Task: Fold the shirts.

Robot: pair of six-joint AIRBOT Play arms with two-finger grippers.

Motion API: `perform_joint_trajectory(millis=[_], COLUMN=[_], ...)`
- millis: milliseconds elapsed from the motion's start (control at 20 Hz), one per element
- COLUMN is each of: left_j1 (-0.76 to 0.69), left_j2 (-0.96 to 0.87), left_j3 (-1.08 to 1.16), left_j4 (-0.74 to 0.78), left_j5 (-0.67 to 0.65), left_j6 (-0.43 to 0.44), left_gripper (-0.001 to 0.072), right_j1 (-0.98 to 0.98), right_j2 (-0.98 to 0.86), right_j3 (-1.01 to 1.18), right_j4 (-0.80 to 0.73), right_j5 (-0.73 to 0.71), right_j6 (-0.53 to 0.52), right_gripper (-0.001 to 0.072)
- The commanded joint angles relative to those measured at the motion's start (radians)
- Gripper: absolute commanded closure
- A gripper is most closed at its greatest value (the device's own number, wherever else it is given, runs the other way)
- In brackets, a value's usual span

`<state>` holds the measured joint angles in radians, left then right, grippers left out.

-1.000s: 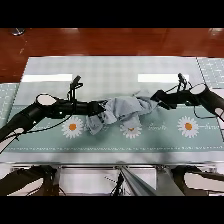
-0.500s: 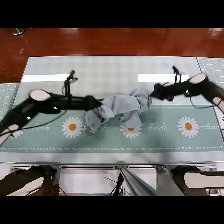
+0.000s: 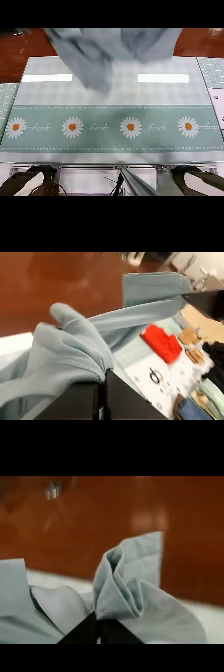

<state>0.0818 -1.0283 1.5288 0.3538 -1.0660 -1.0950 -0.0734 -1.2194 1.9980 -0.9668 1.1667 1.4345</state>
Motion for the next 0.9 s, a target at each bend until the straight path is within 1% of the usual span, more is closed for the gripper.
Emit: perform_joint_trajectory(millis=[0, 100, 200, 300, 400, 500, 600, 750, 850], left_j1=[0.101, 0.143, 0.169, 0.175, 0.172, 0.167, 0.167, 0.167, 0.167], left_j2=[0.097, 0.187, 0.28, 0.357, 0.415, 0.475, 0.533, 0.608, 0.63], left_j3=[0.219, 0.241, 0.24, 0.24, 0.232, 0.157, 0.019, -0.263, -0.475], left_j4=[0.109, 0.261, 0.447, 0.614, 0.718, 0.734, 0.728, 0.727, 0.71], left_j5=[-0.048, -0.059, -0.081, -0.133, -0.214, -0.235, -0.273, -0.285, -0.284], left_j6=[-0.056, -0.106, -0.146, -0.16, -0.16, -0.192, -0.195, -0.22, -0.219], left_gripper=[0.0684, 0.0684, 0.0684, 0.0684, 0.0683, 0.0683, 0.0683, 0.0683, 0.0683], right_j1=[0.0, 0.0, 0.0, 0.0, 0.0, 0.0, 0.0, 0.0, 0.0], right_j2=[0.19, 0.3, 0.385, 0.454, 0.515, 0.566, 0.615, 0.662, 0.663], right_j3=[0.14, 0.14, 0.14, 0.111, 0.04, -0.068, -0.219, -0.504, -0.7], right_j4=[-0.132, -0.23, -0.333, -0.405, -0.448, -0.472, -0.475, -0.467, -0.441], right_j5=[0.033, 0.086, 0.161, 0.226, 0.316, 0.38, 0.391, 0.388, 0.355], right_j6=[0.028, 0.028, 0.03, 0.037, 0.047, 0.071, 0.086, 0.122, 0.124], right_gripper=[0.0685, 0.0685, 0.0685, 0.0684, 0.0685, 0.0684, 0.0684, 0.0685, 0.0684])
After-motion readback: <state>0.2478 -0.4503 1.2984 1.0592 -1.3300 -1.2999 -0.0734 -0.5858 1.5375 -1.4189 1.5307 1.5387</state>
